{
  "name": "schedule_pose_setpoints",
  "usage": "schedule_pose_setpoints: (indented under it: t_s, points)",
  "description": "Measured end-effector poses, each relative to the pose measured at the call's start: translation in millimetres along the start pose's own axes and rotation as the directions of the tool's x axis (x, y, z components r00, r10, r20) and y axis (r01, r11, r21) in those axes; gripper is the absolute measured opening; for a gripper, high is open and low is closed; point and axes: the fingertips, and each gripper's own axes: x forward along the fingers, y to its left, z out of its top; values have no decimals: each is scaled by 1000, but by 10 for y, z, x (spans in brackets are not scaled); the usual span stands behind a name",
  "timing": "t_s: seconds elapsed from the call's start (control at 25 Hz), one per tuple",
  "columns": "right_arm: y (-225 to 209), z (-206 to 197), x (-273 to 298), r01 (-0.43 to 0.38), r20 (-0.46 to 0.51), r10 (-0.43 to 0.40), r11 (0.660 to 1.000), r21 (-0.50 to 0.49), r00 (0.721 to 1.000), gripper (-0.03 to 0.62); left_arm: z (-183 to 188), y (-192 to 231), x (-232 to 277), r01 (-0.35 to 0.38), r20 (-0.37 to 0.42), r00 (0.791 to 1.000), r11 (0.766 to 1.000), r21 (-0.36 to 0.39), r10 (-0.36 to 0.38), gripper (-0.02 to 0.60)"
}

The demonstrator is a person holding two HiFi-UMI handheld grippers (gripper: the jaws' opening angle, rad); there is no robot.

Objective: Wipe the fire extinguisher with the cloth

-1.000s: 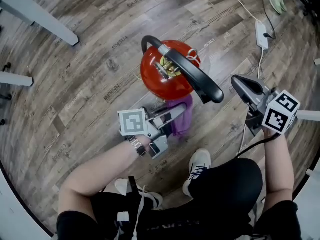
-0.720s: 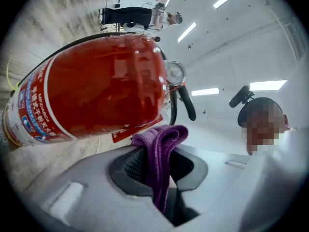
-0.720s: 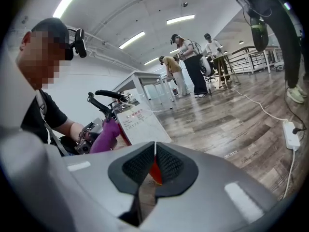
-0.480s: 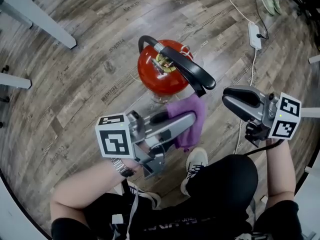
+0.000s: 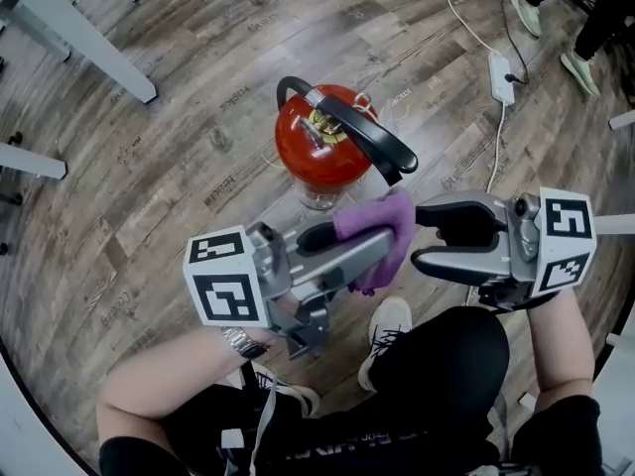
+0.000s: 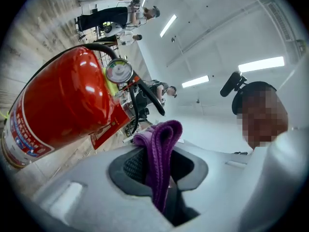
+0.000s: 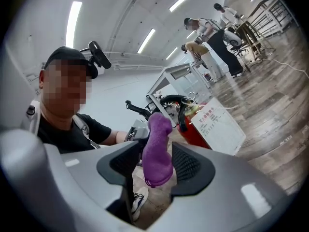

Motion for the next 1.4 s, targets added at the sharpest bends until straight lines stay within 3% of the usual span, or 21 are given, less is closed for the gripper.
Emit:
schedule_pose_setpoints:
  t_s: [0.16, 0.32, 0.4, 0.6, 0.72, 0.8, 1.04, 1.2, 1.32, 1.4]
  points:
    - [79, -31, 196, -3, -39, 2, 999, -34, 999, 210, 44, -127, 58, 25, 37, 999, 1000, 7, -25, 74]
    - [145, -10, 255, -13, -44, 10, 997, -79, 999, 134, 45, -180, 81, 42, 45, 998, 999, 17, -42, 77]
    - [170, 24, 199, -10, -42, 6, 996, -91, 999, 89, 79, -215, 41, 44, 30, 999, 998, 52, -45, 82]
    - [192, 216, 0, -1, -49, -7, 989, -149, 999, 81, 165, -333, -96, 44, -44, 998, 981, 186, -37, 91]
    - [76, 526, -214, 32, 34, -28, 993, -113, 999, 77, 315, -374, -266, 30, -20, 999, 976, 214, -26, 78]
    - [-61, 757, -344, 67, 96, -59, 994, -86, 994, 75, 405, -404, -425, 24, -10, 1000, 973, 228, -23, -2]
    - [-580, 1121, -301, 135, 185, -136, 991, 17, 973, 75, 367, -560, -881, -27, -73, 996, 956, 294, 50, -3]
    - [-767, 1304, -174, 121, 98, -118, 992, -31, 988, 77, 315, -688, -1130, -93, -49, 992, 948, 304, 113, -3]
    - [-848, 1423, 62, 41, -75, -50, 991, -127, 996, 77, 243, -712, -1216, -126, -13, 991, 949, 288, 135, -3]
    - [-907, 1439, 255, -31, -201, -5, 984, -174, 980, 76, 189, -681, -1242, -139, 7, 990, 952, 274, 142, -3]
